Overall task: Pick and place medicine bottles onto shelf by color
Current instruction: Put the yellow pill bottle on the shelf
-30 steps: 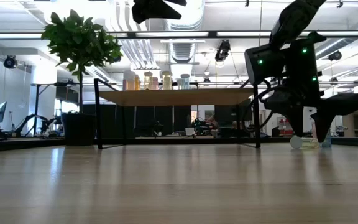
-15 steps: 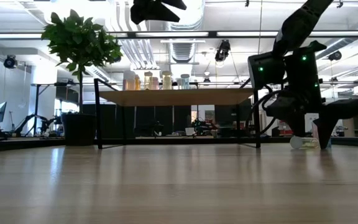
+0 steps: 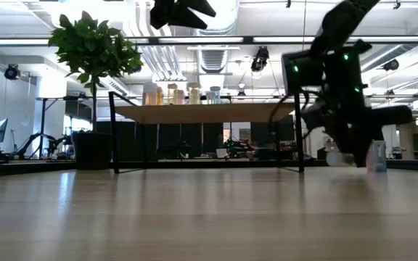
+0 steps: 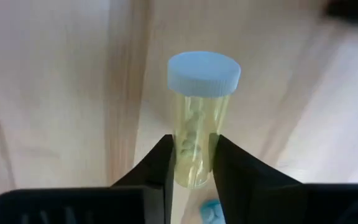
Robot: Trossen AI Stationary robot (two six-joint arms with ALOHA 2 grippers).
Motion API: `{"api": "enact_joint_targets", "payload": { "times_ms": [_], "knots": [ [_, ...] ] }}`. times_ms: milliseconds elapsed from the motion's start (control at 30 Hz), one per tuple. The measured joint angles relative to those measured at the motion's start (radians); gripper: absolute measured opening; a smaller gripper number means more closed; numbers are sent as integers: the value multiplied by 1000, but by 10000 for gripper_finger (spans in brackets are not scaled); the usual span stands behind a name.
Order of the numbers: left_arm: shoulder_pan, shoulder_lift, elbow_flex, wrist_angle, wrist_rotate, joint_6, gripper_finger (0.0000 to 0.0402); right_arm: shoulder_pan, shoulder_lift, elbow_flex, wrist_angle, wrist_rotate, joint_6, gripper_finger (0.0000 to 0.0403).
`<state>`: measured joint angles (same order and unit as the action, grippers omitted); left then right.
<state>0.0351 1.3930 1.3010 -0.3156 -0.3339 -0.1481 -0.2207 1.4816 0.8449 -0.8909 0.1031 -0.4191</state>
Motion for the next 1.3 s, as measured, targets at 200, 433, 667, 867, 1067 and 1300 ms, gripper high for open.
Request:
{"api": "enact_joint_targets", "payload": {
  "times_ms": [200,433,667,867,1067,1300],
  "knots": [
    [2,-7,3,-97,-33,-61,206,117,-18,133,-7,-50,191,105],
    [-17,-57,8,-157,-31,-194,206,275,-115,279,47,-28,345,99],
    [-19,-75,15,-95,-7,-187,206,347,-161,356,76,10,462,92],
    [-19,-81,15,-88,-7,-187,206,356,-143,313,192,88,463,97],
    [-19,-85,25,-87,-7,-186,206,333,-74,247,274,122,427,97],
    [-19,-98,29,-89,-5,-186,206,259,-67,213,273,187,336,98]
  ]
}}
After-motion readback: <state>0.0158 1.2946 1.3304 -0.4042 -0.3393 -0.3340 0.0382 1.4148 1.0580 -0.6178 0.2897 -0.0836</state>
